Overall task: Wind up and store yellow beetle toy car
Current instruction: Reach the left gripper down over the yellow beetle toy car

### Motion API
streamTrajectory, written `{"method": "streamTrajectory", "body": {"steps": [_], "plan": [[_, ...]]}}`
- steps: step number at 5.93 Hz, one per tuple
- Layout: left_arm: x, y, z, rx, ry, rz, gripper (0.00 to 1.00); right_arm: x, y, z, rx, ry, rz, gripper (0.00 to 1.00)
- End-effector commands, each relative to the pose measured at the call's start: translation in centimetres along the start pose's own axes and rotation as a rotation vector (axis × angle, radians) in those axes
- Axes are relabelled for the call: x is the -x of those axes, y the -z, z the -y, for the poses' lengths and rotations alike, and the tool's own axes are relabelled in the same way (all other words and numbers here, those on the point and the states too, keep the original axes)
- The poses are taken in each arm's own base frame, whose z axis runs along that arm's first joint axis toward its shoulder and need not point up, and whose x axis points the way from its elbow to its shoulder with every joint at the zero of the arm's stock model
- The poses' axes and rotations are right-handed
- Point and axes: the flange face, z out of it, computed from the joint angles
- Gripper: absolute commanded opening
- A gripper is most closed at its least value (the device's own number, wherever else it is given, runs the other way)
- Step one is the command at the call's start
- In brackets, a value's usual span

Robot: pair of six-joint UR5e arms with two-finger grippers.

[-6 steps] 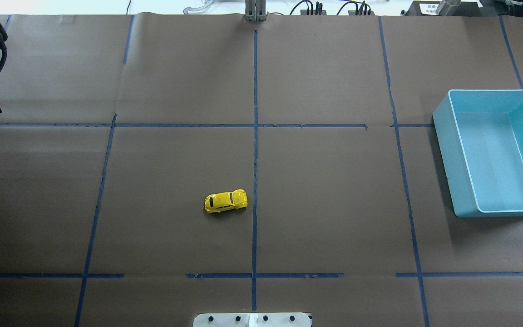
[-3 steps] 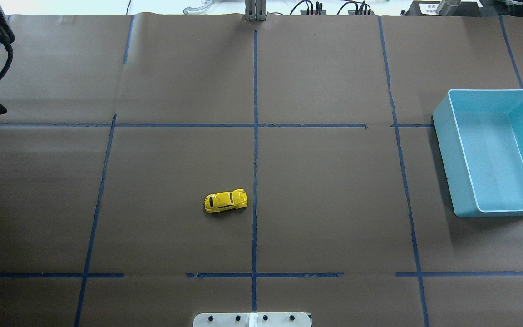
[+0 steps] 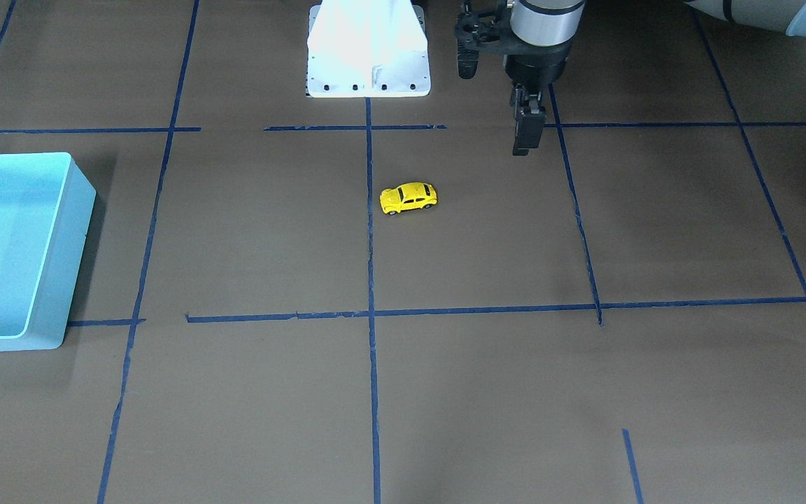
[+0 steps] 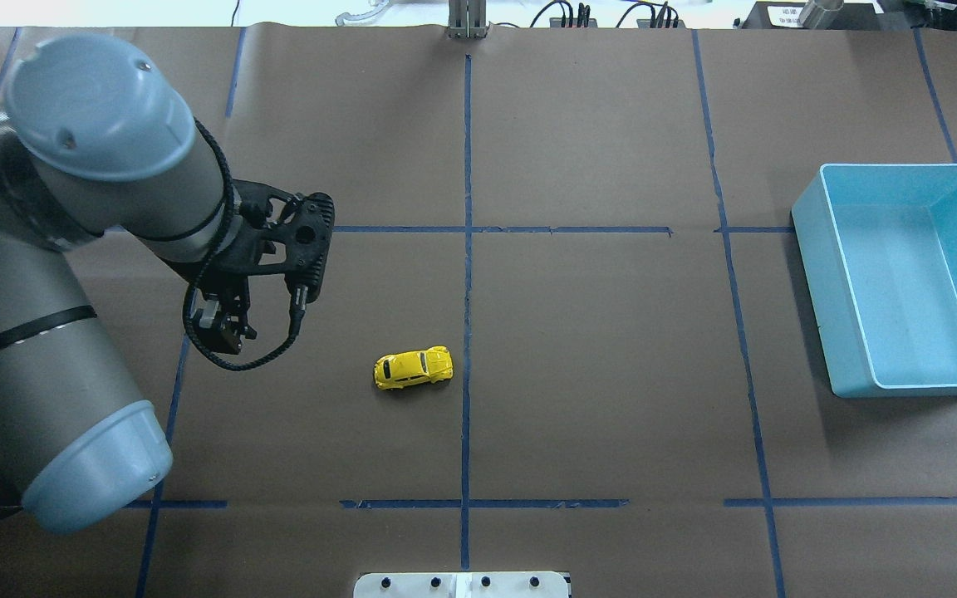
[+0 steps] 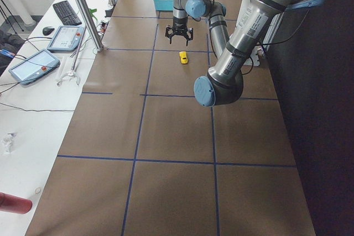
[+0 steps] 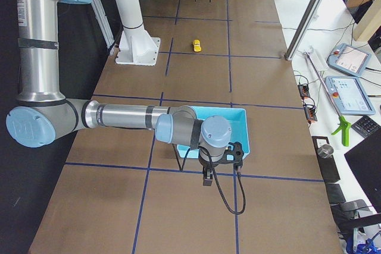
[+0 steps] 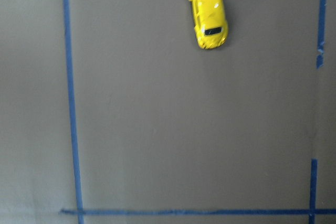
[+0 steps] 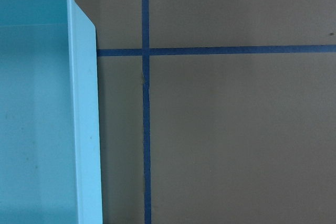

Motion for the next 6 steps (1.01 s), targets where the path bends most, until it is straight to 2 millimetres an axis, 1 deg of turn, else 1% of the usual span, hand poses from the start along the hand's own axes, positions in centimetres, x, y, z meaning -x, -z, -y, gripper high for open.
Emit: {"method": "streamTrajectory", "body": {"steps": [1,2,3,4,5,6], "plan": [[1.6,-4.7,3.2,-0.062,0.030,0.012,1.00,0.0,0.0,0.0,0.000,-0.001,-0.001,1.00],[1.5,-6.9,4.6,-0.078,0.122,-0.001,1.00,0.0,0.0,0.0,0.000,-0.001,-0.001,1.00],[2.4,-8.9,5.6,-0.085,0.141,-0.005,1.00,0.0,0.0,0.0,-0.001,-0.004,0.001,1.00],[2.7,-10.9,7.9,-0.103,0.187,-0.016,1.00,0.0,0.0,0.0,0.000,-0.004,-0.001,1.00],[2.9,-11.0,9.8,-0.111,0.202,-0.024,1.00,0.0,0.0,0.0,0.000,-0.004,0.001,1.00],[1.1,-12.1,11.8,-0.110,0.202,-0.053,1.00,0.0,0.0,0.0,0.000,-0.004,0.001,1.00]]}}
